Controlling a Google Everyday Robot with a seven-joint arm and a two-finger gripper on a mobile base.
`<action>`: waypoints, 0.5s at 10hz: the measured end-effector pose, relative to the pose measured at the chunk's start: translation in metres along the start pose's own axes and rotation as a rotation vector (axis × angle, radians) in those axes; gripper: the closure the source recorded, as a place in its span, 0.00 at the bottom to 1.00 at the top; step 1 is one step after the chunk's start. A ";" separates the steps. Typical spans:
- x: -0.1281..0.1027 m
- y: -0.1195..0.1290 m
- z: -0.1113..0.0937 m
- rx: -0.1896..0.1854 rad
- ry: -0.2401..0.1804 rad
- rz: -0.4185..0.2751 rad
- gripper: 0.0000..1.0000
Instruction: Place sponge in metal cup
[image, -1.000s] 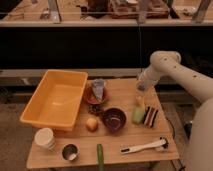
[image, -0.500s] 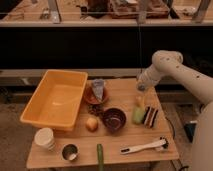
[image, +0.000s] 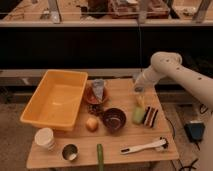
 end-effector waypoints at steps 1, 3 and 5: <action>-0.028 -0.016 -0.002 0.020 -0.011 -0.074 1.00; -0.077 -0.046 -0.005 0.054 -0.031 -0.203 1.00; -0.147 -0.077 -0.016 0.099 -0.057 -0.384 1.00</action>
